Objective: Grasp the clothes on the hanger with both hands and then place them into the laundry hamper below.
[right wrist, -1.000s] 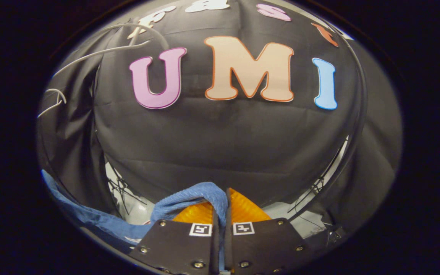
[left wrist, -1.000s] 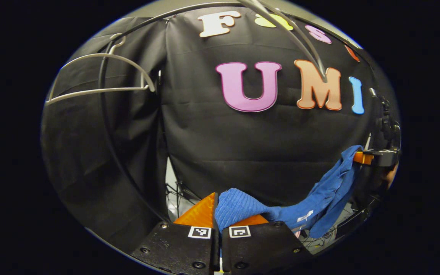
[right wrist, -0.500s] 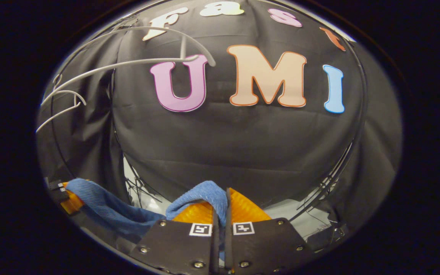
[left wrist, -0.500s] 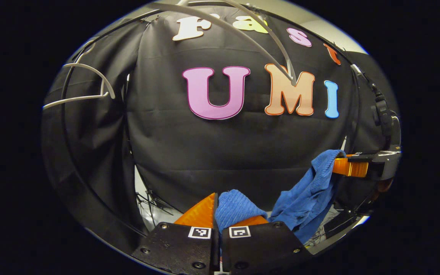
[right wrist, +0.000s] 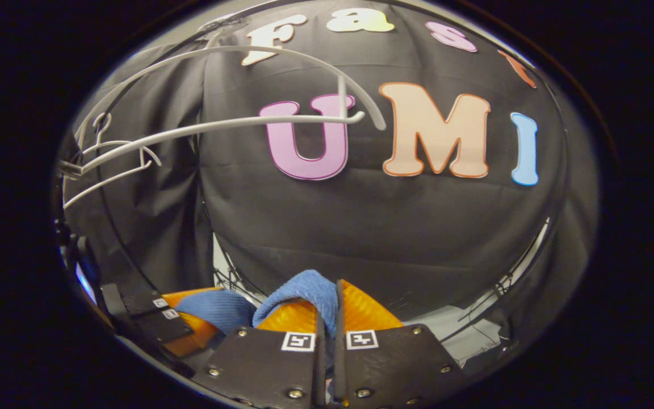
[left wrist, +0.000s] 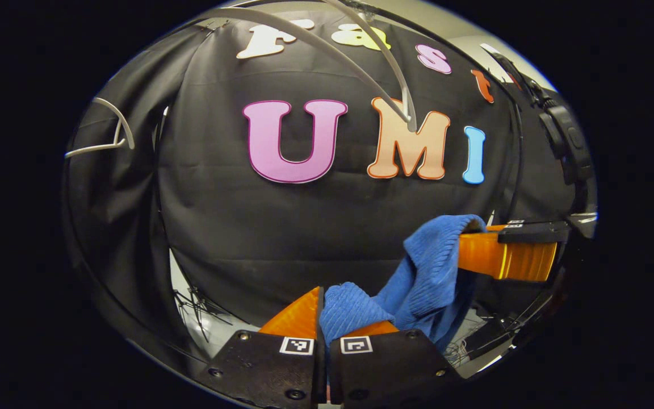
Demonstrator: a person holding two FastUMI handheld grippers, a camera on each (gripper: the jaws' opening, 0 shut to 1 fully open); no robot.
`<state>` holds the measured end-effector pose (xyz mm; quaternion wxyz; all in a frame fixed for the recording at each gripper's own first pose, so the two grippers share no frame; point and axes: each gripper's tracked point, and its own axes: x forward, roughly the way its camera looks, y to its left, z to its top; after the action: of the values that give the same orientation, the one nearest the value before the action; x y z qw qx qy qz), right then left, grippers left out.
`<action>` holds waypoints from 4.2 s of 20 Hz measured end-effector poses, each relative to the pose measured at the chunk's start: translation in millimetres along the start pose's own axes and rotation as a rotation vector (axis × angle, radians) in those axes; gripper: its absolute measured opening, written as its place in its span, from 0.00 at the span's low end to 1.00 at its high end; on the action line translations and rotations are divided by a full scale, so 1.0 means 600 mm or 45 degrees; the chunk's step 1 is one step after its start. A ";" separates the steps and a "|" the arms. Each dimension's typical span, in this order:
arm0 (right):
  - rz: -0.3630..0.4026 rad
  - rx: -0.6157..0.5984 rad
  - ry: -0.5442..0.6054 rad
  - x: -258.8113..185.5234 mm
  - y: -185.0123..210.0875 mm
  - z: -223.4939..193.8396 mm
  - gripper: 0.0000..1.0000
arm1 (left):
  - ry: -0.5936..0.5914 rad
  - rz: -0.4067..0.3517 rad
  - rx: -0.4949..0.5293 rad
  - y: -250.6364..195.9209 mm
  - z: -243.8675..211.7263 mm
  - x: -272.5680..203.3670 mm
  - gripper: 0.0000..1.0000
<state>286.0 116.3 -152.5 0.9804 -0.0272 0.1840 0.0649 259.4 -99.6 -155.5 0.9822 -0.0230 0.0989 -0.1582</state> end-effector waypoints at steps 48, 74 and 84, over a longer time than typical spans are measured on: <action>0.118 0.122 0.938 0.199 -0.012 -0.526 0.15 | 0.993 0.311 -0.239 0.073 -0.439 0.069 0.47; -0.063 0.172 0.605 -0.088 -0.017 -0.416 1.00 | 0.635 0.199 -0.020 0.045 -0.236 -0.127 0.86; -0.156 0.229 0.338 -0.264 -0.098 -0.305 1.00 | 0.395 0.201 0.026 -0.046 -0.153 -0.249 0.83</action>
<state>82.2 25.5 -263.6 0.9481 0.0413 0.3149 -0.0158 93.4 -80.3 -215.3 0.9647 0.0194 0.2491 -0.0834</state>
